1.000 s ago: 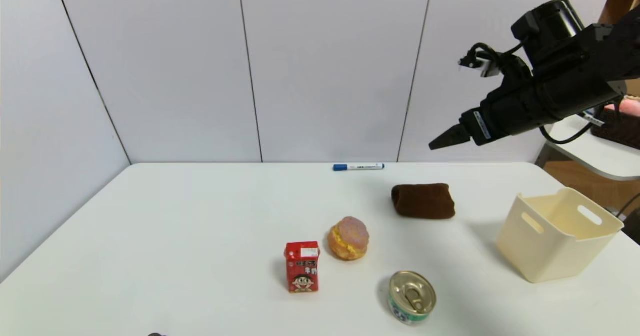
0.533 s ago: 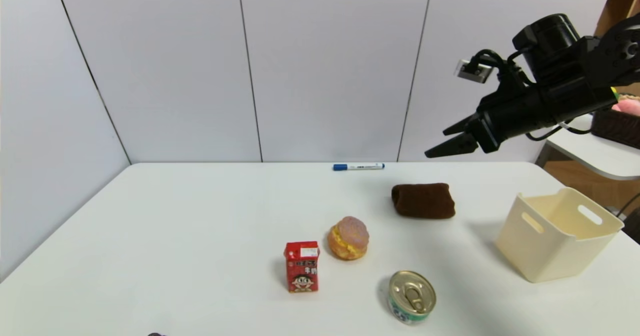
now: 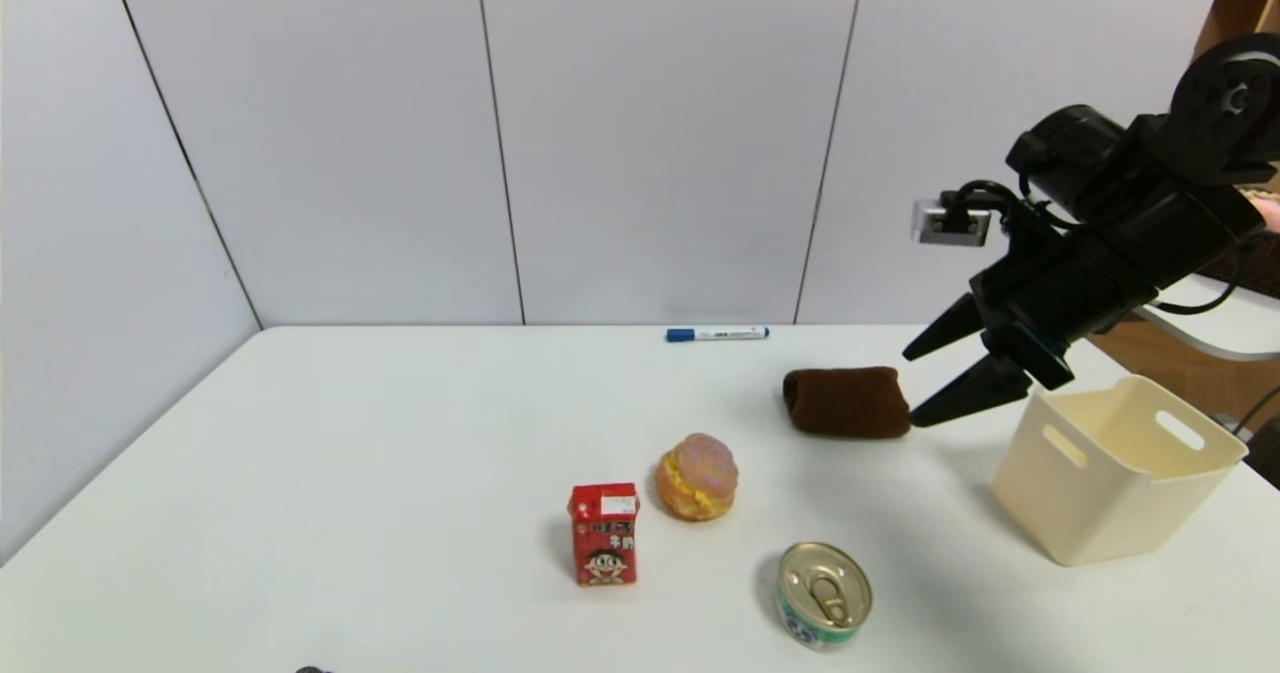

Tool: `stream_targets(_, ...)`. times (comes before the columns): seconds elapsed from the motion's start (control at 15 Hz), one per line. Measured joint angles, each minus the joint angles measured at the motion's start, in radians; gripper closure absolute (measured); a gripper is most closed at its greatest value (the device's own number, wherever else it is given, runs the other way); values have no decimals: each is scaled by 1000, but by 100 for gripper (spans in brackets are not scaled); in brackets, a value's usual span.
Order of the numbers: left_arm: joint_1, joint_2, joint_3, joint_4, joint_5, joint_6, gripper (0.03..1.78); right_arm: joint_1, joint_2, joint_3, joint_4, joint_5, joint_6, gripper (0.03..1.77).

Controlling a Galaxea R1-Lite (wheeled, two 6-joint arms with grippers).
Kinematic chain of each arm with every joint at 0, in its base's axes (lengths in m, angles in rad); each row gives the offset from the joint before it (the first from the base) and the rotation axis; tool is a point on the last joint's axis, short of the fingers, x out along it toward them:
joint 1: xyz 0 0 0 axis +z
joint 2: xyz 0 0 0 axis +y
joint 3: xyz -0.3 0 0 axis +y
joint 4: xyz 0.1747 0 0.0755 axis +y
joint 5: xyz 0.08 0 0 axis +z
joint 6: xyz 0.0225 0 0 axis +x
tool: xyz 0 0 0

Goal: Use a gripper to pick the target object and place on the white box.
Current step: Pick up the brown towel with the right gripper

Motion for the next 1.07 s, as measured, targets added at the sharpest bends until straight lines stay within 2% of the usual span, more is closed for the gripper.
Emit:
stream_targets(0.2,0,0,0,0,0,0,12,-1,23,-48,47,-102,-80,9)
stream_targets(0.53,0,0,0,0,0,0,12,3,38,-60,8,-283,-85,9)
stream_targets(1.0,0,0,0,0,0,0,12,13,44,-61,-7,-477,-84,9)
stream_targets(1.07,0,0,0,0,0,0,12,14,45,-61,-6,-490,-84,9)
